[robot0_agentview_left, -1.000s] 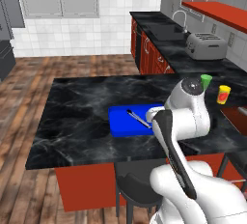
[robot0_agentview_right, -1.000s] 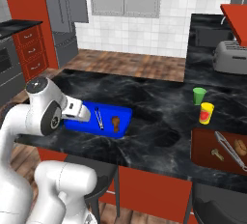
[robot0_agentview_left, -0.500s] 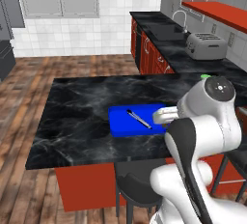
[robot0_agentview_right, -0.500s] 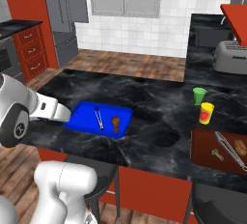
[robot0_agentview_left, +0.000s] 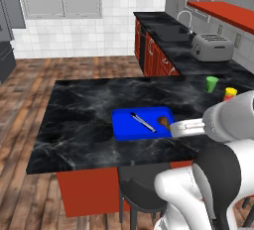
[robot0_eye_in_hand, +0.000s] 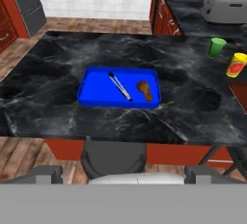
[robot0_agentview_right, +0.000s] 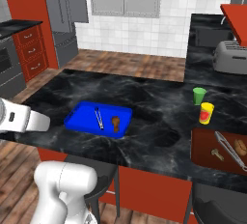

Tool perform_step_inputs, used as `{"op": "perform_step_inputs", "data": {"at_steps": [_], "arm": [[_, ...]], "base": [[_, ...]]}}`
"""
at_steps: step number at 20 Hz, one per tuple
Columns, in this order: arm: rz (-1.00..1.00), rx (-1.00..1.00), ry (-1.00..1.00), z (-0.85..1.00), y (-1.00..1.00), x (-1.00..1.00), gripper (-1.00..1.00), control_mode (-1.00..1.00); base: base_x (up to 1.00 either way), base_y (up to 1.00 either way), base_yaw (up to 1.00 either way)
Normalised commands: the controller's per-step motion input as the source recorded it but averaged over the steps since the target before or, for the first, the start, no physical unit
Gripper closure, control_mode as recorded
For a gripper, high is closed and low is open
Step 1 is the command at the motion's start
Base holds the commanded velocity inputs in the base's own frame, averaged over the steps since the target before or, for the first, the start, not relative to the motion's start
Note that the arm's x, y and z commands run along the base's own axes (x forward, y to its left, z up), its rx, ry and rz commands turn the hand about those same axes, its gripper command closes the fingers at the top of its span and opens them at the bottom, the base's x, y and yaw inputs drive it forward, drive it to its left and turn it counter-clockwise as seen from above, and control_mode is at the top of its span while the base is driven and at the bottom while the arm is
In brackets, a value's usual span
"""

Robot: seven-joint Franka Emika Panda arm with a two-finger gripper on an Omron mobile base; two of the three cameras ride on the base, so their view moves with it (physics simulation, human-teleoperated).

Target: Gather the potato and mushroom from the fridge and place them on a tray on the dining counter. Then gather the fish and chicken drumstick from the fridge and place them on the other tray.

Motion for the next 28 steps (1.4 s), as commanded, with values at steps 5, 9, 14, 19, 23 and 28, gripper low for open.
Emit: {"op": "perform_step_inputs", "data": {"at_steps": [5, 9, 14, 19, 23, 28], "arm": [[0.01, 0.00, -0.03, 0.00, 0.00, -0.19, -1.00, -1.00], [0.00, 0.00, 0.00, 0.00, 0.00, 0.00, -1.00, -1.00], [0.00, 0.00, 0.00, 0.00, 0.00, 0.00, -1.00, -1.00], [0.00, 0.00, 0.00, 0.00, 0.00, 0.00, -1.00, 1.00], [0.00, 0.00, 0.00, 0.00, 0.00, 0.00, -1.00, 1.00], [0.00, 0.00, 0.00, 0.00, 0.00, 0.00, -1.00, 1.00]], "base": [[0.00, 0.00, 0.00], [0.00, 0.00, 0.00], [0.00, 0.00, 0.00], [-0.05, 0.00, 0.00], [-0.05, 0.20, 0.00], [0.00, 0.49, -0.02]]}}
